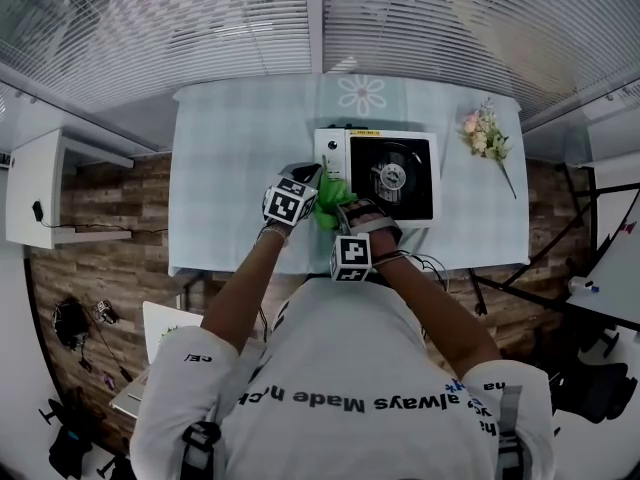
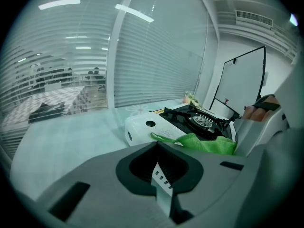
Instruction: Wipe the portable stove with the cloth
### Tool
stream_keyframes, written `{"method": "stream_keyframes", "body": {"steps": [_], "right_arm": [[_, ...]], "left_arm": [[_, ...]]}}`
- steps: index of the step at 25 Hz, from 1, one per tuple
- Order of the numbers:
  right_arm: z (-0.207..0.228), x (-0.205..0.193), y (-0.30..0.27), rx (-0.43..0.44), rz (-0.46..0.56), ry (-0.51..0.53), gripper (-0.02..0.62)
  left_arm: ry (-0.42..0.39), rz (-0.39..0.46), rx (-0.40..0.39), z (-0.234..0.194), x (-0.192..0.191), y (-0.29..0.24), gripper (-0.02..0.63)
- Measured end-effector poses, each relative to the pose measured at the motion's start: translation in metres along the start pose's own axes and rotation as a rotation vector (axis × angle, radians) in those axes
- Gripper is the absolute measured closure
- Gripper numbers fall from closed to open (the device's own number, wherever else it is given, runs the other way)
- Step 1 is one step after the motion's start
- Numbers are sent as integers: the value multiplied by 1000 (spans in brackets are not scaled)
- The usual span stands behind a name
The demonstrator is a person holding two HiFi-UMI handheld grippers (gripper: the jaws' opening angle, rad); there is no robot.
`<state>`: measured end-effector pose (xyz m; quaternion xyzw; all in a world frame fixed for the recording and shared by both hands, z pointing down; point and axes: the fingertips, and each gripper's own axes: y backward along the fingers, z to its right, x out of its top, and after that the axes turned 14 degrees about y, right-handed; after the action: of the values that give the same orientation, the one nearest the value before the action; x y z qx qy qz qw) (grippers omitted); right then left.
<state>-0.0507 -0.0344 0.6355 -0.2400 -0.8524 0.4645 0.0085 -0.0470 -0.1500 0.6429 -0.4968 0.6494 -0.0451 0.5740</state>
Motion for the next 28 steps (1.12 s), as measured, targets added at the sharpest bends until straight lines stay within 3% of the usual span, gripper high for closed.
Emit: {"method": "stream_keyframes", "body": {"steps": [5, 9, 11, 14, 19, 28], "right_arm": [[-10, 6, 4, 12, 28, -44, 569], [-20, 14, 12, 63, 68, -75, 569], [-23, 18, 21, 97, 113, -135, 569], [-18, 11, 43, 77, 151, -231, 569], [-15, -22, 69, 22, 117, -301, 569], [-47, -66, 58, 103, 59, -377, 569]], "left_arm": [[61, -5, -18, -3, 0, 0, 595], [54, -5, -14, -2, 0, 0, 595], [53, -8, -10, -3, 0, 0, 594], [35, -17, -23, 4, 2, 2, 594], [11, 3, -76, 25, 5, 3, 594], [24, -42, -80, 33, -4, -7, 595]]}}
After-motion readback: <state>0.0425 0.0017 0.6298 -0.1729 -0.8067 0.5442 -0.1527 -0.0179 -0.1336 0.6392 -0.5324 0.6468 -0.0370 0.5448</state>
